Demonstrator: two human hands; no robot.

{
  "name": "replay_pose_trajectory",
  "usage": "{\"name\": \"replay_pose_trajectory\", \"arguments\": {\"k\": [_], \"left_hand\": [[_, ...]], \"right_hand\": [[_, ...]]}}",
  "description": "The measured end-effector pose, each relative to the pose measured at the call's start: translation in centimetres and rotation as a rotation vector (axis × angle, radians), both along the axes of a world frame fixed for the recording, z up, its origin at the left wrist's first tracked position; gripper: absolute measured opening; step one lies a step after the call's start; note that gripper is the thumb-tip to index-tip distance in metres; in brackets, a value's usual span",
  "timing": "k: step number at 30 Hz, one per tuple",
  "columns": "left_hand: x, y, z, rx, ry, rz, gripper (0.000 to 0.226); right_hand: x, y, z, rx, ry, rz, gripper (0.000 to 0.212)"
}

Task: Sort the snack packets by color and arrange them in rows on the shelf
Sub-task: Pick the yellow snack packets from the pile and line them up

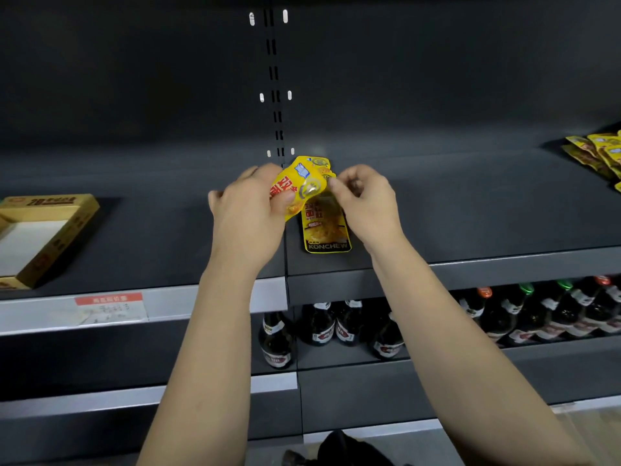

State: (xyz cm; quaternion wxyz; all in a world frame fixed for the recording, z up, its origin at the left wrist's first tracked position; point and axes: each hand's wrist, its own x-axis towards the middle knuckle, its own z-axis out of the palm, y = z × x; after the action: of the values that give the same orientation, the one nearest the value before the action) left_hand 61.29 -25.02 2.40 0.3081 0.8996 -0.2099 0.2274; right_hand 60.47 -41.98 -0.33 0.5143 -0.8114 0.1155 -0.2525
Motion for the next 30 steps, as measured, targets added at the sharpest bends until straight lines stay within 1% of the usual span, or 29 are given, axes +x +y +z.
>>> {"name": "replay_pose_trajectory", "arguments": {"k": [2, 4, 5, 6, 7, 8, 9, 10, 12, 14, 16, 17, 20, 21, 23, 25, 27, 30], "left_hand": [[-0.2, -0.3, 0.2, -0.303, 0.163, -0.110, 0.011], [-0.6, -0.8, 0.4, -0.591, 0.337, -0.208, 0.004], [-0.8, -1.1, 0.5, -0.683, 0.399, -0.245, 0.003], [-1.0, -1.3, 0.5, -0.738, 0.440, -0.265, 0.007], [-1.0, -1.6, 0.5, -0.768, 0.465, -0.274, 0.007], [-1.2, -1.8, 0.4, -0.783, 0.477, -0.273, 0.006], [-1.3, -2.0, 0.4, -0.790, 0.482, -0.270, 0.006], [-1.3, -2.2, 0.2, -0.799, 0.486, -0.273, 0.006], [-1.3, -2.4, -0.1, -0.796, 0.488, -0.275, 0.007], [-1.1, -2.4, -0.3, -0.751, 0.470, -0.281, 0.010], [-0.9, -2.0, -0.4, -0.637, 0.427, -0.274, 0.013], [-0.7, -1.6, -0.4, -0.524, 0.382, -0.252, 0.013], [0.0, -0.1, -0.4, -0.055, 0.227, -0.175, 0.021], [0.3, 0.4, -0.4, 0.061, 0.220, -0.171, 0.024], [0.6, 1.1, -0.5, 0.213, 0.221, -0.155, 0.025], [0.6, 1.5, -0.7, 0.298, 0.180, -0.106, 0.025], [0.5, 1.7, -0.8, 0.311, 0.143, -0.070, 0.025], [0.4, 2.0, -1.0, 0.312, 0.136, -0.040, 0.025]], "right_hand": [[-0.5, 0.4, 0.7, 0.230, -0.112, 0.134, 0.015], [-1.1, 0.5, 1.2, 0.490, -0.151, 0.305, 0.018], [-1.3, 0.4, 1.4, 0.569, -0.163, 0.360, 0.022], [-1.5, 0.2, 1.5, 0.605, -0.167, 0.386, 0.030], [-1.7, 0.0, 1.5, 0.612, -0.163, 0.417, 0.036], [-1.9, -0.2, 1.6, 0.594, -0.160, 0.448, 0.031], [-2.1, -0.5, 1.7, 0.550, -0.160, 0.487, 0.017], [-2.3, -0.7, 1.8, 0.502, -0.157, 0.531, 0.010], [-2.5, -1.1, 2.0, 0.429, -0.125, 0.589, 0.027], [-2.6, -1.4, 2.2, 0.389, -0.087, 0.578, 0.030], [-2.6, -1.5, 2.5, 0.353, -0.051, 0.537, 0.029], [-2.6, -1.6, 2.7, 0.348, -0.026, 0.504, 0.029], [-2.4, -2.1, 3.3, 0.311, 0.117, 0.404, 0.033], [-2.3, -2.2, 3.3, 0.281, 0.182, 0.376, 0.033], [-2.1, -2.3, 3.0, 0.236, 0.292, 0.336, 0.035], [-2.0, -2.2, 2.6, 0.241, 0.345, 0.313, 0.040], [-1.9, -2.0, 2.2, 0.249, 0.377, 0.298, 0.047], [-1.8, -1.8, 1.8, 0.214, 0.409, 0.265, 0.047]]}}
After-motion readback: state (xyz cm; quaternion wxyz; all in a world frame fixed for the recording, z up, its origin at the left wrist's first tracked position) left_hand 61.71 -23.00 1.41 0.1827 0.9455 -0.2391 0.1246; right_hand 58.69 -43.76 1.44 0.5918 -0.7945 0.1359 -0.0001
